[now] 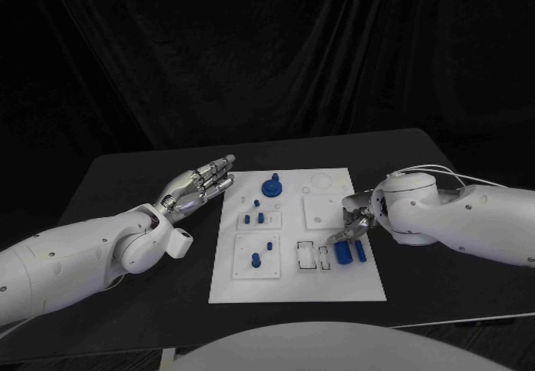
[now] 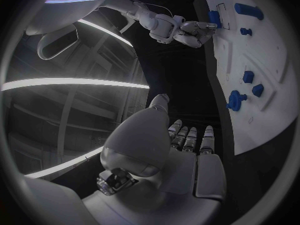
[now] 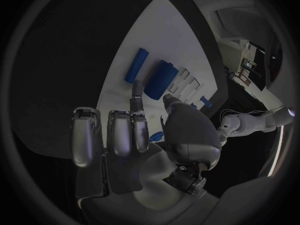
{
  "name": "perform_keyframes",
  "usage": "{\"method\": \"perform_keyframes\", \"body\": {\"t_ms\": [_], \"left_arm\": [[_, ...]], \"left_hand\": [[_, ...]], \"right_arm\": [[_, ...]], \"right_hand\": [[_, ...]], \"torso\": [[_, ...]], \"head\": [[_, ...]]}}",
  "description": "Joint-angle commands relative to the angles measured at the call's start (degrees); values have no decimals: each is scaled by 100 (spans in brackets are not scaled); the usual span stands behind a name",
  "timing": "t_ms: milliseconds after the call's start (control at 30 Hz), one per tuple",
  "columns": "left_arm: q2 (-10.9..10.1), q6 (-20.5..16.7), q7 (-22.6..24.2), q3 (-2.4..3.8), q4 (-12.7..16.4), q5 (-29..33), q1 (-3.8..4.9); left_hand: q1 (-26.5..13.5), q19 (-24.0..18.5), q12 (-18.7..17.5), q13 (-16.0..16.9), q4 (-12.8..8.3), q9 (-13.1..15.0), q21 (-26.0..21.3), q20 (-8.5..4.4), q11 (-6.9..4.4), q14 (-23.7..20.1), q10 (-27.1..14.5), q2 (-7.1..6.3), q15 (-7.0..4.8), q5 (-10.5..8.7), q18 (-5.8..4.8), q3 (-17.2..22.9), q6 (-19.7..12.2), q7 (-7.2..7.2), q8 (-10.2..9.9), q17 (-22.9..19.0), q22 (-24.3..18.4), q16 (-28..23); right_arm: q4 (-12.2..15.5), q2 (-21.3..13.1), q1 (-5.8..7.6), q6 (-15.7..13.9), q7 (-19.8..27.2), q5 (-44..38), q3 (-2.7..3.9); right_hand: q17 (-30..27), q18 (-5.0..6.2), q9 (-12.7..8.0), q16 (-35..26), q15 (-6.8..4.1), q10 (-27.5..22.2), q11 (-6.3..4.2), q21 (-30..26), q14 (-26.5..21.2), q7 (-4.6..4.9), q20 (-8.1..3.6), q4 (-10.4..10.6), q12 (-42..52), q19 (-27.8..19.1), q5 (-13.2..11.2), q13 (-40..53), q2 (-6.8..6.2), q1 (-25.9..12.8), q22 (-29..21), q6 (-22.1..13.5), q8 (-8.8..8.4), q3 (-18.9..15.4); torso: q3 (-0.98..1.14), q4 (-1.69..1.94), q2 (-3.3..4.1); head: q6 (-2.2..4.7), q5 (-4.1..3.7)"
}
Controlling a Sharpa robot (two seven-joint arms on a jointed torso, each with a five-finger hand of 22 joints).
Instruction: Assemble the parts on the task board
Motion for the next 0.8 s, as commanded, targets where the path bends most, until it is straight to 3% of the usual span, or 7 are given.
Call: {"method": "perform_keyframes", "body": {"t_ms": [33, 200, 600, 767, 800], "left_arm": [[14, 64, 82, 6, 8, 12, -9], [27, 87, 48, 6, 0, 12, -10], [51, 128, -16, 6, -29, 12, -14], [47, 138, -33, 6, -28, 12, -16], [45, 138, -36, 6, -28, 12, -16]], "left_hand": [[14, 4, 24, 4, 4, 4, -20, 47, 42, 0, 4, -30, 59, 16, 62, -23, -3, 33, 29, -8, -6, -21], [15, 4, 22, 3, 2, 5, -20, 55, 47, 0, 3, -32, 64, 17, 65, -23, 4, 41, 31, -8, -6, -21], [22, 4, 23, 3, -5, 6, -20, 69, 55, 0, 2, -37, 73, 22, 70, -20, 9, 54, 32, -8, -6, -21], [31, 4, 21, 3, -15, 6, -20, 84, 64, 0, 0, -41, 85, 30, 74, -16, 14, 64, 34, -8, -6, -21], [31, 4, 21, 3, -15, 6, -20, 84, 64, 0, 0, -41, 85, 30, 74, -16, 14, 64, 34, -8, -6, -21]], "right_arm": [[-8, 1, -54, -48, -101, 19, -1], [-19, 12, -103, -155, -100, 25, -1], [-25, 56, -138, -502, -96, 209, -1], [-48, 63, -141, -590, -97, 339, -1], [-51, 62, -141, -613, -97, 390, -1]], "right_hand": [[299, -57, -9, -42, -15, 596, -9, -46, 391, -12, 1, -11, 31, 390, 23, 1509, -2, -15, 1344, 34, -36, 9], [245, -47, 3, -65, -4, 596, -22, -81, 379, -20, 7, -23, 31, 374, 78, 1509, -32, 69, 1331, 19, -53, 28], [-81, -17, 323, -217, -22, 596, -88, -204, 321, -69, -3, -105, 31, 326, 628, 1509, -119, 552, 1288, 25, 53, 78], [-220, -13, 568, -282, -50, 596, -120, -227, 304, -85, -32, -313, 31, 322, 1373, 1509, -92, 843, 1283, -41, 123, 161], [-257, -11, 635, -300, -63, 596, -133, -237, 299, -93, -41, -460, 31, 319, 1740, 1509, -82, 1022, 1280, -70, 139, 247]], "torso": [[0, 5, -1], [-3, 2, -6], [1, 0, 2], [1, 0, 1], [0, 0, 1]], "head": [[1, 1], [1, 10], [1, 43], [1, 57], [1, 57]]}}
